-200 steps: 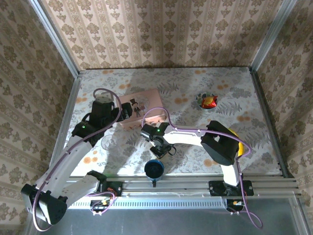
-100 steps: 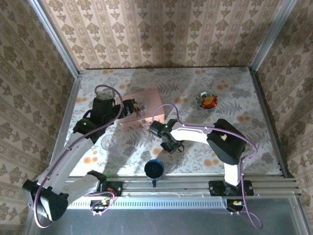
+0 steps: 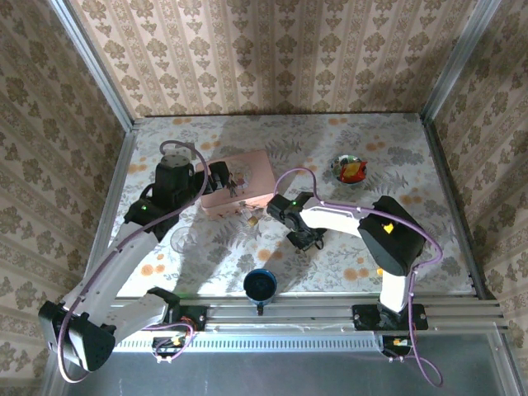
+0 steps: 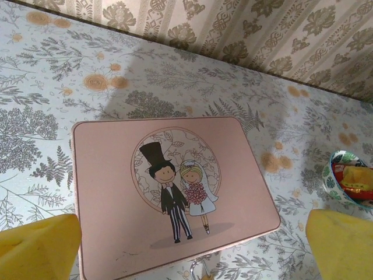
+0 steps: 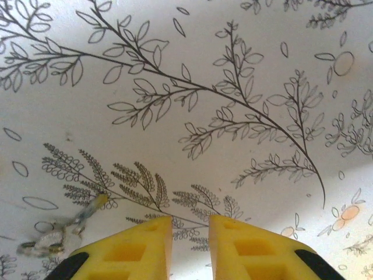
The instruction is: Unlock the padlock with the key
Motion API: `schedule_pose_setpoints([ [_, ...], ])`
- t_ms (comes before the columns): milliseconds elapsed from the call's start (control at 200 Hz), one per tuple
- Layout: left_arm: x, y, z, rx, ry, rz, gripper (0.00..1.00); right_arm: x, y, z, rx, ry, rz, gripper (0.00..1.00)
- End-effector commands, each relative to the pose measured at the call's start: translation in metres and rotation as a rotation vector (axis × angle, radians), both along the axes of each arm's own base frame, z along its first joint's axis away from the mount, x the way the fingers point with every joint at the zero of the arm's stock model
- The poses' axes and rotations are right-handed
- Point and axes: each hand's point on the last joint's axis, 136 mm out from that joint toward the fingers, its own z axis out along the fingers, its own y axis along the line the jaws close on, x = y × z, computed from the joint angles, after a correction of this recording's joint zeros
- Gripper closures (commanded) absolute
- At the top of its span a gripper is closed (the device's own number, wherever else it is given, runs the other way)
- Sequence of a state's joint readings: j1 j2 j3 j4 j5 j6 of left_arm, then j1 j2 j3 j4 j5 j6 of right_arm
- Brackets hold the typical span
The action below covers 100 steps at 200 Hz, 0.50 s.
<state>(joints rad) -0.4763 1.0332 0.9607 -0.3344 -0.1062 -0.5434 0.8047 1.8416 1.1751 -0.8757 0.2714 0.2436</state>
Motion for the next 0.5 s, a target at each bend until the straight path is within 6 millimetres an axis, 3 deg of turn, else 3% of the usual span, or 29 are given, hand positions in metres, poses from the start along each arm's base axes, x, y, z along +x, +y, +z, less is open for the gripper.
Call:
schedule_pose_setpoints([
  [0,-0.001,-0.002,0.008,0.001,-0.039,-0.023,0.00,0.001,-0.007,0.026,0.001,-0.047,-0.024,0.72],
  [255,-0.001,-0.001,0.013,0.016,-0.059,-0.033,0.00,0.001,0.002,0.071,0.142,-0.131,-0.096,0.63],
  [375,0.000,-0.002,0.013,0.023,-0.064,-0.035,0.00,-0.004,0.006,0.070,0.201,-0.111,-0.200,0.63],
  [495,0.001,-0.001,0.009,0.034,-0.060,-0.034,0.00,-0.015,0.025,0.059,0.307,-0.042,-0.283,0.64],
])
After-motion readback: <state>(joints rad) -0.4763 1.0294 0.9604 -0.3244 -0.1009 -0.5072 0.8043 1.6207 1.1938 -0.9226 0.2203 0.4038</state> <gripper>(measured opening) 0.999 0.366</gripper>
